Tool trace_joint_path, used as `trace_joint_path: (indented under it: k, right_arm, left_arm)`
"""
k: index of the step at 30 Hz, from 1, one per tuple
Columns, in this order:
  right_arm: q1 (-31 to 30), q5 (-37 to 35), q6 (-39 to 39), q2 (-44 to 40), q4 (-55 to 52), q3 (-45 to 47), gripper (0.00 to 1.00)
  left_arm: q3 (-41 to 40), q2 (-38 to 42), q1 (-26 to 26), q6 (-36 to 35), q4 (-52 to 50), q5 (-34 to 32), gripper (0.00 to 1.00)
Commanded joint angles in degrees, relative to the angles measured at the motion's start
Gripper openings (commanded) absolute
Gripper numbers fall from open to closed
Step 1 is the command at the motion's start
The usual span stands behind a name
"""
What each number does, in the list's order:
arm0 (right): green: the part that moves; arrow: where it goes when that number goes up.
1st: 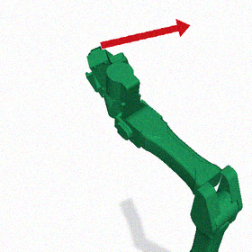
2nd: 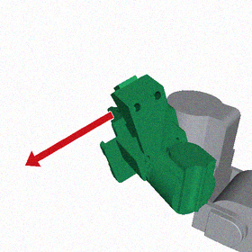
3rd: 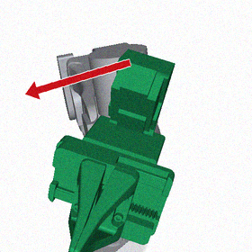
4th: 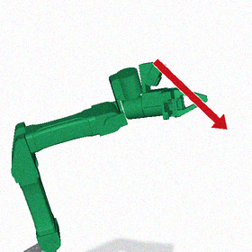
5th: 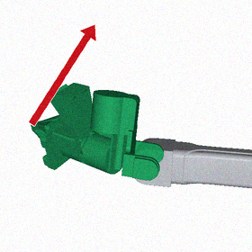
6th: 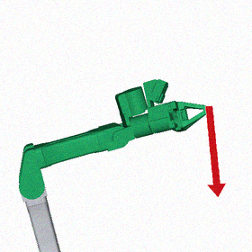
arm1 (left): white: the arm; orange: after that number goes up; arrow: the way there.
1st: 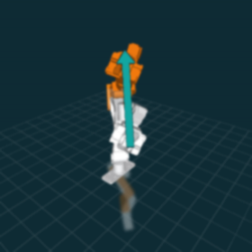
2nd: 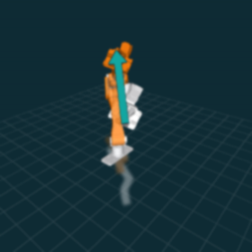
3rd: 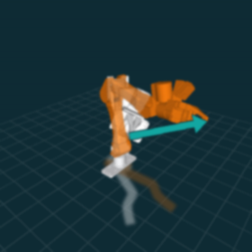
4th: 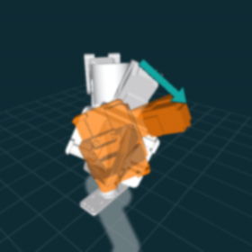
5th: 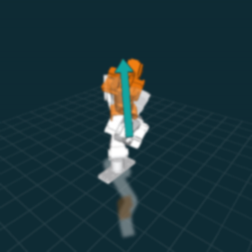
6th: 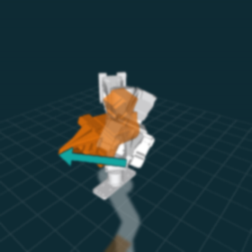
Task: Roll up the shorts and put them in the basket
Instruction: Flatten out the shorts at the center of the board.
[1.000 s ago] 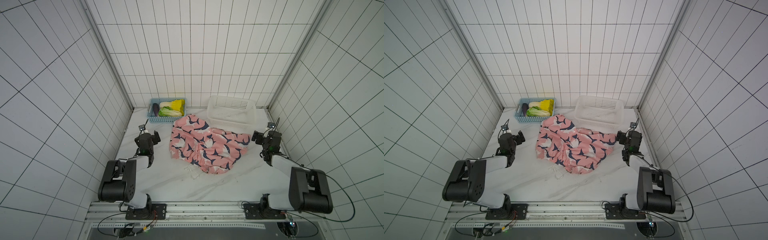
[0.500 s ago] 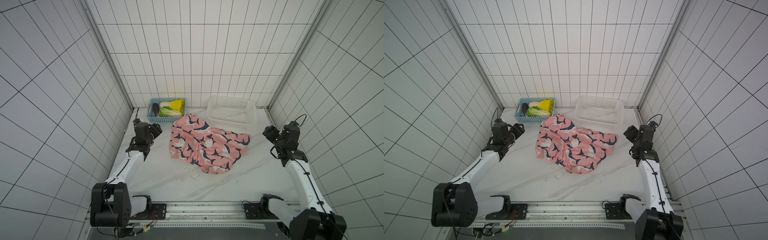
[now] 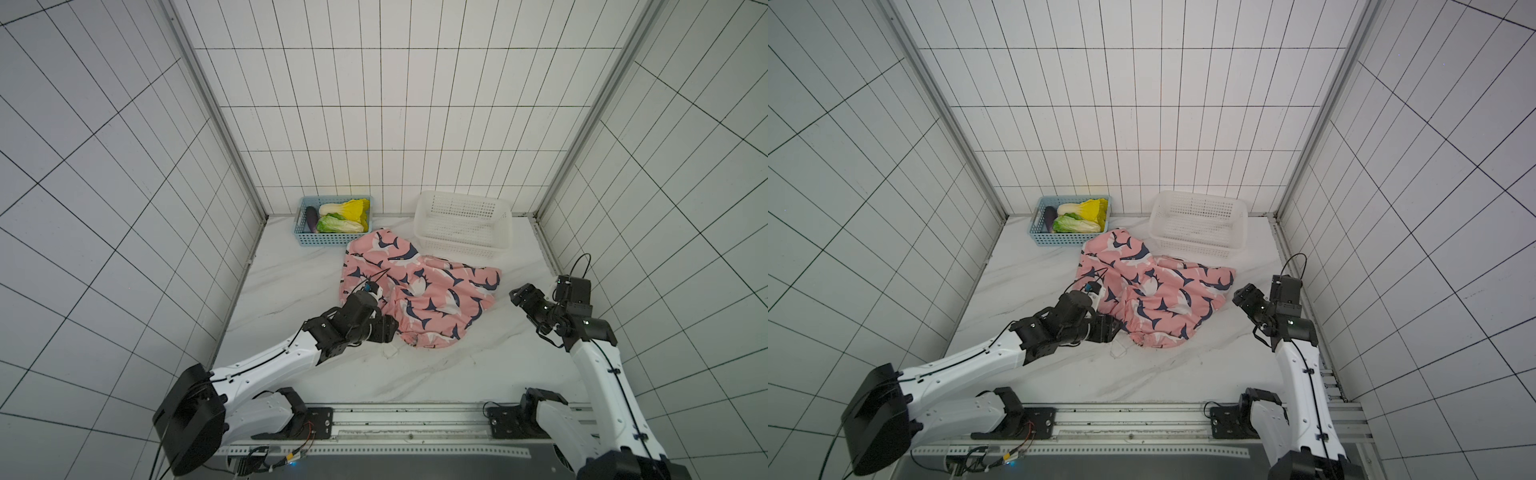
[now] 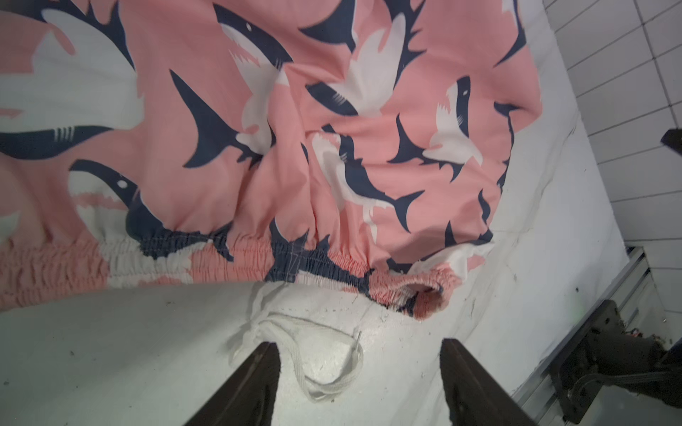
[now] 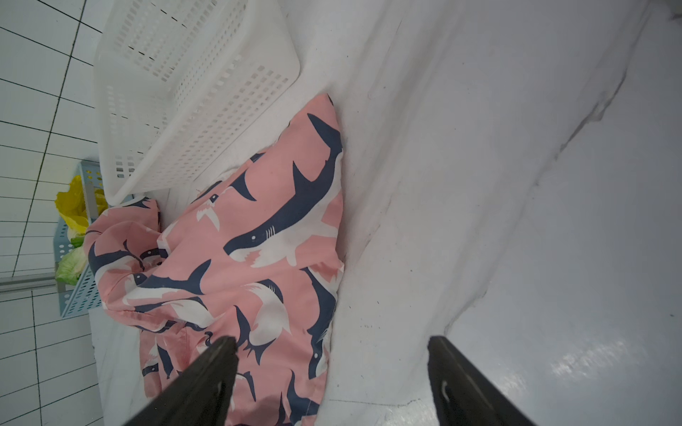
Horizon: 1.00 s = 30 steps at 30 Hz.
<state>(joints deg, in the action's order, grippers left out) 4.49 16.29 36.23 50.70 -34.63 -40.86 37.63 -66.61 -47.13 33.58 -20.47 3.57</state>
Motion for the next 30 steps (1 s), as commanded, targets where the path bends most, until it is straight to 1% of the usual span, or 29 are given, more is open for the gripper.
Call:
trace_joint_path:
  k: [1,3,7,8,11,14,17,19,22,24,25,27,30]
  right_arm:
    - [0.1,1.7,-0.1,-0.1,-4.2,1.3,0.83]
    - [0.1,2.3,0.6,-0.2,-3.6,1.9,0.83]
    - [0.1,1.4,0.6,-0.1,-3.8,1.8,0.83]
    - [0.1,1.7,0.7,0.2,-3.8,1.8,0.83]
    - [0.1,2.1,0.8,1.0,-3.8,1.7,0.83]
    - [0.1,2.1,0.7,1.6,-3.8,1.5,0.83]
    - [0.1,2.3,0.8,1.8,-3.8,1.4,0.82]
    - [0.1,2.4,0.7,1.9,-3.9,1.3,0.82]
    - [0.1,2.3,1.0,1.6,-3.9,1.4,0.81]
    - [0.1,2.1,0.9,1.6,-3.9,1.3,0.81]
    - [0.1,2.0,1.0,2.0,-3.9,1.2,0.81]
    - [0.1,1.7,1.1,2.8,-3.9,0.5,0.81]
    - [0.1,2.1,2.1,4.3,-2.6,0.0,0.81]
  left_arm:
    - [0.2,-2.6,-3.3,-1.4,3.0,-2.2,0.72]
    - [0.8,-5.3,-5.0,-1.5,4.3,-2.3,0.73]
    - [1.9,-10.4,-6.5,-0.7,8.8,-0.9,0.75]
    - [2.4,-12.1,-7.0,-0.5,10.1,-0.4,0.74]
    - [4.8,-16.5,-8.7,-0.7,12.3,-0.2,0.65]
    - [7.5,-20.0,-9.8,-0.9,13.5,-0.6,0.64]
    - [9.2,-22.4,-10.1,-0.9,14.3,-0.5,0.66]
    - [9.8,-23.7,-10.0,-0.9,14.9,-1.0,0.65]
    - [10.3,-25.3,-10.1,-0.7,14.5,-1.4,0.58]
    - [9.8,-25.8,-10.0,-0.5,15.4,-0.5,0.50]
    - [9.8,-26.0,-10.0,-0.3,15.7,-0.1,0.49]
    - [9.7,-26.6,-10.2,-0.4,15.9,0.9,0.50]
    - [9.5,-26.6,-10.2,-0.6,15.8,0.6,0.55]
